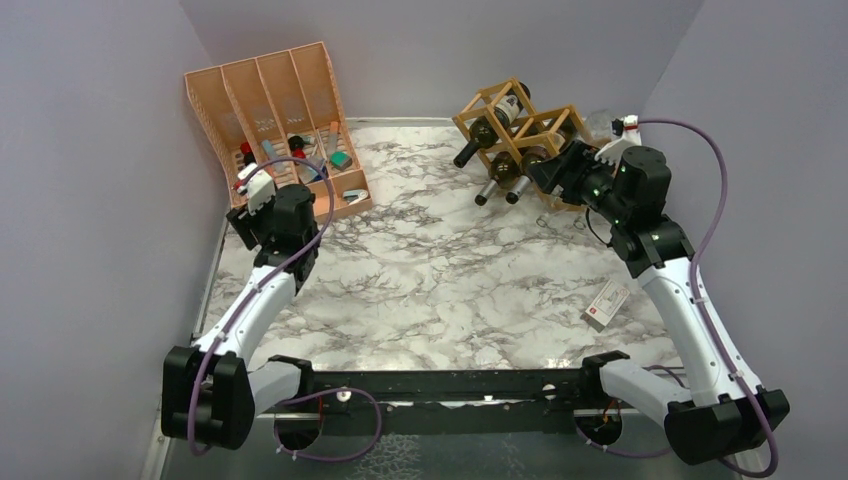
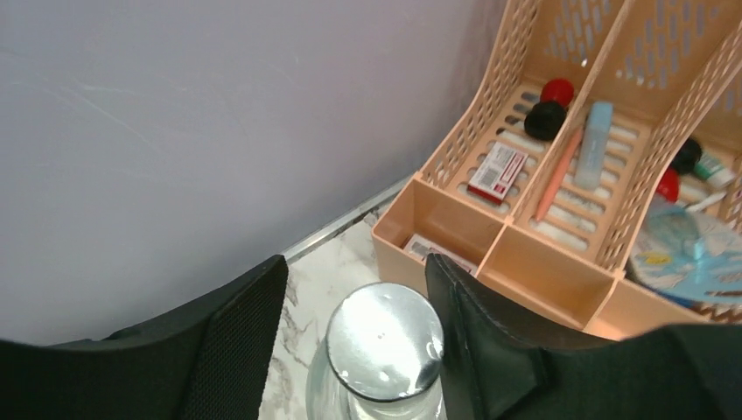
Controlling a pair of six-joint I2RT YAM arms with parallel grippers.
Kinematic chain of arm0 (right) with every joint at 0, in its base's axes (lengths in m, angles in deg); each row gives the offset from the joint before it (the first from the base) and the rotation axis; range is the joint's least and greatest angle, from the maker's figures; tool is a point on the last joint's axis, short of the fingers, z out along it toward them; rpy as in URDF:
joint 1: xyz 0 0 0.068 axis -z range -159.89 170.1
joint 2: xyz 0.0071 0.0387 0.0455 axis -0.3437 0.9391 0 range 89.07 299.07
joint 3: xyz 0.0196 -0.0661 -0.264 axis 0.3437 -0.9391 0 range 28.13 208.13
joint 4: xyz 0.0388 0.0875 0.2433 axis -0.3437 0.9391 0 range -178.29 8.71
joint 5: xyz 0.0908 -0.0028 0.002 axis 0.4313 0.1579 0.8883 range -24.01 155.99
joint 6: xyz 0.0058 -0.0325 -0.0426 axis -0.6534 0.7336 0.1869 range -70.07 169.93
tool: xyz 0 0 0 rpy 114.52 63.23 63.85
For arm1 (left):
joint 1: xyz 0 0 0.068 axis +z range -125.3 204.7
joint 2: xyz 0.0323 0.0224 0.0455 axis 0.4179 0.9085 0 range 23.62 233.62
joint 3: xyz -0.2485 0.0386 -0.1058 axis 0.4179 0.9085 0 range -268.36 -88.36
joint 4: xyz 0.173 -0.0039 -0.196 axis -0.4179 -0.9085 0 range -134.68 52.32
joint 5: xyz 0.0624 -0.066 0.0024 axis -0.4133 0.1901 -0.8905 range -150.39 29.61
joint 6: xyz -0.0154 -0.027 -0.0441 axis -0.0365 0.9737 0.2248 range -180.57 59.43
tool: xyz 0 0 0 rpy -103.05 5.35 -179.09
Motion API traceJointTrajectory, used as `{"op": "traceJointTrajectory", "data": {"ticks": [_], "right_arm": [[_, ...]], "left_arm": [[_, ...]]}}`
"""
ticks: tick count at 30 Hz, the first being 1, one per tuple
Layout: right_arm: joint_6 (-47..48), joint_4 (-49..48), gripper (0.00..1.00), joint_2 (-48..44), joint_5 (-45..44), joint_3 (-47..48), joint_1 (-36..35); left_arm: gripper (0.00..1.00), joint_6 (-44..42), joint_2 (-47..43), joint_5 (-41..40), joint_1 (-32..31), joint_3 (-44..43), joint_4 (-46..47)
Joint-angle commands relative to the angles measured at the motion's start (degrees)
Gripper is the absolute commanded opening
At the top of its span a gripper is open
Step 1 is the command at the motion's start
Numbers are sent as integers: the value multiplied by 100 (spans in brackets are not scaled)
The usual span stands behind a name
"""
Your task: Put the wine bottle on the wine rack
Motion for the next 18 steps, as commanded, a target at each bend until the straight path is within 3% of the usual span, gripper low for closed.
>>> {"op": "traceJointTrajectory", "data": {"ticks": [1,6,8,10,18], "right_arm": [[121,83,74,-181,50,97,-12],[90,72,74,-204,38,83,-14],[86,72,74,-220,21,90,-15],[82,74,74,-241,18,107,-12],[87,53,73,-292,241,68,-10]], "left_arm": [[56,428,277,69,35,-368,-495],[18,581,262,114,20,-532,-765],[7,600,202,214,-41,-572,-816],[0,530,145,368,-163,-630,-842],[0,-87,246,1494,-1207,-1342,-1036]]}}
